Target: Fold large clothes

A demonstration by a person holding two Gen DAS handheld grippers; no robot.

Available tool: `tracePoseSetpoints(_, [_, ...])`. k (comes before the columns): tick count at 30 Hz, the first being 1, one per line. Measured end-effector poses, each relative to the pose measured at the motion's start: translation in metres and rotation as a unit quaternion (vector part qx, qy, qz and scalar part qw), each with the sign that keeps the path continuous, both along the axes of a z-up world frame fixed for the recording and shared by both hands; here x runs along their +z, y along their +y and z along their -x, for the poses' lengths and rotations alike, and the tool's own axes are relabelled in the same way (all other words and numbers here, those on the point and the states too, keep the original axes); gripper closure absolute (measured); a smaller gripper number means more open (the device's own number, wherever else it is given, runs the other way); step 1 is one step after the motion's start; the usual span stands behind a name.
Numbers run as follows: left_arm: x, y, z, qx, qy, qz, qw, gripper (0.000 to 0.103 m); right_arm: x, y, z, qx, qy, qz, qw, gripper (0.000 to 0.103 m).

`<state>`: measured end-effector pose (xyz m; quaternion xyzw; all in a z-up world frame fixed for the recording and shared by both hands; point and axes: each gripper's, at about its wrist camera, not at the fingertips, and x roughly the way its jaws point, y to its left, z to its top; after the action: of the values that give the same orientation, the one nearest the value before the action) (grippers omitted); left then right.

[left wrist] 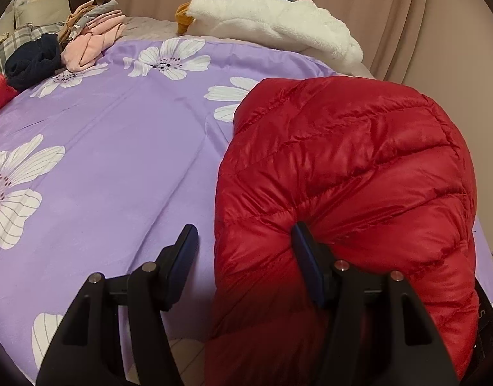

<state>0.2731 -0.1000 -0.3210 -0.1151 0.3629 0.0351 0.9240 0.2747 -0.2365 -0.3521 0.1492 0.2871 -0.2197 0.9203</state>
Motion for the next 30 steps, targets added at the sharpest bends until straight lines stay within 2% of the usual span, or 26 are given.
tracePoseSetpoints(2, [0.002,0.004,0.000,0.000,0.006,0.007,1.0000,0.037,0.002,0.000,0.001,0.001,-0.003,-0.005,1.000,0.049])
tracePoseSetpoints(4, [0.009,0.015,-0.002,-0.017,0.029,0.025,0.9991,0.033,0.007,-0.004,0.003,0.009,0.001,-0.022,1.000,0.044])
tracePoseSetpoints(5, [0.012,0.023,-0.002,-0.038,0.038,0.046,0.9975,0.034,0.010,-0.009,0.005,0.014,0.006,-0.034,0.999,0.034])
tracePoseSetpoints(6, [0.017,0.034,-0.002,-0.065,0.048,0.078,0.9937,0.035,0.013,-0.017,0.009,0.018,0.013,-0.054,0.998,0.023])
tracePoseSetpoints(8, [0.024,0.053,0.002,-0.083,0.058,0.117,0.9879,0.033,0.018,-0.037,0.023,0.017,0.006,-0.116,0.993,0.013])
tracePoseSetpoints(9, [0.029,0.066,0.005,-0.081,0.059,0.134,0.9859,0.032,0.021,-0.048,0.034,0.016,-0.008,-0.153,0.988,0.012])
tracePoseSetpoints(10, [0.031,0.072,0.007,-0.081,0.059,0.142,0.9848,0.030,0.023,-0.054,0.042,0.014,-0.017,-0.173,0.985,0.011])
tracePoseSetpoints(12, [0.034,0.083,0.009,-0.095,0.067,0.162,0.9800,0.020,0.026,-0.060,0.055,0.009,-0.016,-0.197,0.980,0.011])
tracePoseSetpoints(15, [0.022,0.079,0.007,-0.126,0.100,0.188,0.9688,0.017,0.020,-0.056,0.057,0.043,0.007,-0.220,0.975,0.011])
tracePoseSetpoints(17, [0.010,0.065,0.004,-0.141,0.129,0.195,0.9620,0.018,0.009,-0.052,0.054,0.045,0.024,-0.235,0.971,0.011])
tracePoseSetpoints(18, [0.005,0.060,0.005,-0.139,0.129,0.201,0.9611,0.018,0.002,-0.052,0.052,0.044,0.033,-0.248,0.967,0.011])
tracePoseSetpoints(19, [0.001,0.057,0.005,-0.134,0.125,0.210,0.9605,0.018,-0.004,-0.053,0.052,0.046,0.034,-0.264,0.963,0.011])
tracePoseSetpoints(22, [-0.007,0.050,0.000,-0.130,0.117,0.250,0.9523,0.018,-0.028,-0.060,0.048,0.058,0.023,-0.343,0.937,0.011])
tracePoseSetpoints(23, [-0.009,0.045,-0.002,-0.131,0.117,0.250,0.9522,0.018,-0.030,-0.061,0.048,0.061,0.019,-0.347,0.936,0.011])
tracePoseSetpoints(25, [-0.009,0.036,-0.006,-0.135,0.112,0.234,0.9563,0.019,-0.030,-0.056,0.048,0.071,0.011,-0.332,0.940,0.011])
tracePoseSetpoints(26, [-0.009,0.031,-0.007,-0.138,0.109,0.225,0.9585,0.020,-0.029,-0.051,0.046,0.078,0.010,-0.322,0.943,0.013])
tracePoseSetpoints(27, [-0.009,0.026,-0.010,-0.142,0.106,0.219,0.9595,0.021,-0.029,-0.046,0.044,0.089,0.005,-0.319,0.943,0.022])
tracePoseSetpoints(28, [-0.010,0.023,-0.012,-0.143,0.104,0.222,0.9590,0.021,-0.031,-0.042,0.038,0.103,-0.002,-0.330,0.938,0.026])
tracePoseSetpoints(29, [-0.013,0.020,-0.015,-0.143,0.104,0.228,0.9575,0.023,-0.036,-0.039,0.034,0.116,-0.014,-0.356,0.927,0.035])
tracePoseSetpoints(30, [-0.014,0.021,-0.017,-0.148,0.105,0.235,0.9550,0.026,-0.041,-0.039,0.031,0.118,-0.019,-0.373,0.920,0.037])
